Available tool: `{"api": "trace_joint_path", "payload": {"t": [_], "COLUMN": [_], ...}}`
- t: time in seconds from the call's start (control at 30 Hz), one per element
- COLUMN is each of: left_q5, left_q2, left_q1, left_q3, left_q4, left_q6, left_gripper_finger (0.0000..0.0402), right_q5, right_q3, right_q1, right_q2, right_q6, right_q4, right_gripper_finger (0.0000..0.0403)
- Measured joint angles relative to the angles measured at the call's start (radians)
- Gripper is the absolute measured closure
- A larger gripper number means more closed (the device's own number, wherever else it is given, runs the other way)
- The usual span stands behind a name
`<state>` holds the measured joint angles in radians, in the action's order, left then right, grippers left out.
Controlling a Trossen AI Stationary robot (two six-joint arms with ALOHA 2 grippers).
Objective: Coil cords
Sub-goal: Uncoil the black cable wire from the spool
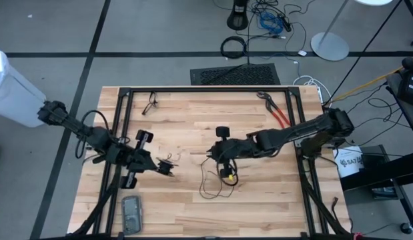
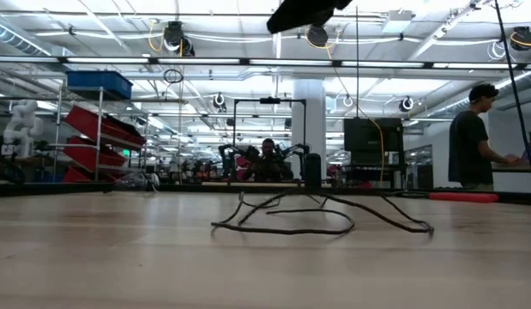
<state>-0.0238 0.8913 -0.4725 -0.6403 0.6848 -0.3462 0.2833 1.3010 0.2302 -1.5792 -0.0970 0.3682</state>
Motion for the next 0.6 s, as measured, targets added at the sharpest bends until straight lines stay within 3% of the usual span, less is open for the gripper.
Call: {"api": "trace_joint_path", "payload": {"t": [0.1,0.2,0.4,0.47,0.6], "left_q5": [-0.003,-0.081,-0.288,-0.309,-0.315], "left_q2": [0.0,0.0,0.0,0.0,0.002], "left_q1": [0.004,0.018,0.051,0.055,0.055], "left_q3": [0.0,0.0,0.0,0.0,0.0], "left_q4": [-0.033,-0.078,-0.113,-0.115,-0.145], "left_q6": [0.0,0.0,0.0,0.0,0.0], "left_gripper_finger": [0.0401,0.0401,0.0401,0.0401,0.0401], "right_q5": [0.0,-0.022,-0.395,-0.45,-0.462], "right_q3": [0.0,0.0,0.002,0.002,0.0], "right_q1": [0.0,0.0,-0.027,-0.033,-0.034], "right_q2": [0.03,0.041,0.009,-0.012,-0.061], "right_q6": [-0.043,-0.097,-0.162,-0.154,-0.172], "right_q4": [-0.049,-0.192,-0.544,-0.611,-0.673], "right_gripper_finger": [0.0337,0.0334,0.0334,0.0334,0.0334]}}
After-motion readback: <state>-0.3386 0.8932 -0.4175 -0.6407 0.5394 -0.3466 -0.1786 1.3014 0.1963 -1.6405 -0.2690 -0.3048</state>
